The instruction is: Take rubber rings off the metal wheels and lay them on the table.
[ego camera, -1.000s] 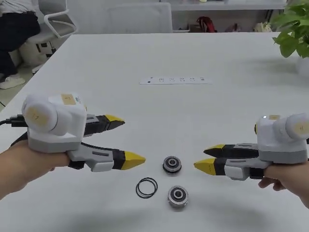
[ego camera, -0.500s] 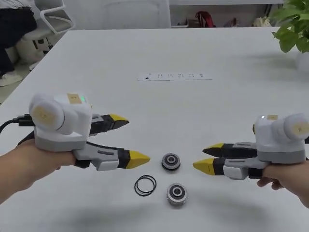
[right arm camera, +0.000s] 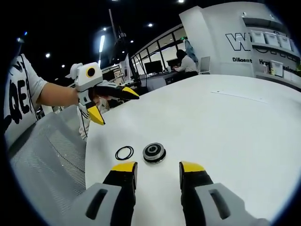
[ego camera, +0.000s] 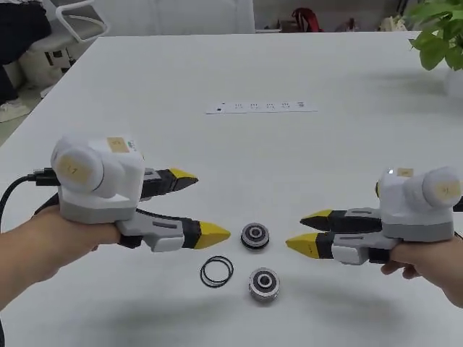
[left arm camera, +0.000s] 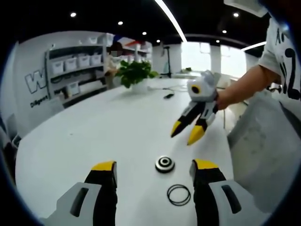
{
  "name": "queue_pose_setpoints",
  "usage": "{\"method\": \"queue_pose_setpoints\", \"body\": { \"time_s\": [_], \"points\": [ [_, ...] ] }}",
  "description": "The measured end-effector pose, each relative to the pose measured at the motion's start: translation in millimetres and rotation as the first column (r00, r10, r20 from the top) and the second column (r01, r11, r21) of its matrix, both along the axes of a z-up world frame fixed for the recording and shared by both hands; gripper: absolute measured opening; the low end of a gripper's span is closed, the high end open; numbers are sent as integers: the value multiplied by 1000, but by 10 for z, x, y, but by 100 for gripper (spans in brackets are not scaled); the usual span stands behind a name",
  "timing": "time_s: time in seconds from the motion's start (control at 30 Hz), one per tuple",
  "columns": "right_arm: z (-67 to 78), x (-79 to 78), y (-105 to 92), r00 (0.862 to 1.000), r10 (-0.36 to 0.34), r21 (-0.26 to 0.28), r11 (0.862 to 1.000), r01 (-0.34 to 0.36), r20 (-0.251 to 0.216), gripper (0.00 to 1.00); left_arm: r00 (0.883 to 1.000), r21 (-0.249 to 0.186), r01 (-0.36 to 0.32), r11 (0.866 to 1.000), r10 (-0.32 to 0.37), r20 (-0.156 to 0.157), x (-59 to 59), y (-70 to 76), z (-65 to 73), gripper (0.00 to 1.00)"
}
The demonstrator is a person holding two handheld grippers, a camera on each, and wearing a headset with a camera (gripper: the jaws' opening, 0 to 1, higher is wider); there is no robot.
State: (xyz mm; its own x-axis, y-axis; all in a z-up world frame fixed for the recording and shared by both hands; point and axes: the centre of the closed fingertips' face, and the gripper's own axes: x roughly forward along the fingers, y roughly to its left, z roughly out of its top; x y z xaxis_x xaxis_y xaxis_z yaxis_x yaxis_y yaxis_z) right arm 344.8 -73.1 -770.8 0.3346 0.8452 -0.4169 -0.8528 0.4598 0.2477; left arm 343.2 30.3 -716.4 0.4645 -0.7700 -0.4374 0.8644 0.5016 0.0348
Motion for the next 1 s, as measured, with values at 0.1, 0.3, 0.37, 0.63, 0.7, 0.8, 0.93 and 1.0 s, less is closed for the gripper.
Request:
{"method": "queue_pose_setpoints", "body": {
  "time_s": [0.1, 0.3, 0.37, 0.63, 0.7, 0.8, 0.93, 1.0],
  "points": [
    [-14, 10, 6, 1000, 3, 0, 1000, -3, 1, 33, 1000, 1, 4, 1000, -4, -5, 1, -18, -22, 66],
    [-46, 26, 39, 1000, 17, -9, 1000, -17, 12, 31, 1000, 5, 7, 1000, -7, -18, 7, -30, -72, 65],
    [-51, 31, 52, 1000, 23, -12, 1000, -23, 18, 31, 1000, 8, 8, 1000, -8, -21, 7, -34, -88, 65],
    [-93, 51, 96, 998, 46, -21, 999, -45, 31, 30, 999, 7, 18, 1000, -18, -36, 2, -86, -143, 64],
    [-101, 50, 108, 998, 51, -22, 998, -50, 30, 31, 999, 8, 19, 1000, -19, -36, 9, -98, -150, 64],
    [-106, 55, 118, 997, 59, -27, 998, -58, 40, 31, 999, 3, 19, 1000, -19, -39, 19, -117, -158, 64],
    [-116, 61, 139, 997, 63, -26, 998, -62, 43, 31, 999, 3, 23, 1000, -23, -43, 21, -146, -185, 63],
    [-124, 63, 147, 997, 66, -26, 998, -65, 45, 31, 999, 3, 26, 1000, -26, -44, 21, -157, -197, 63]
  ]
}}
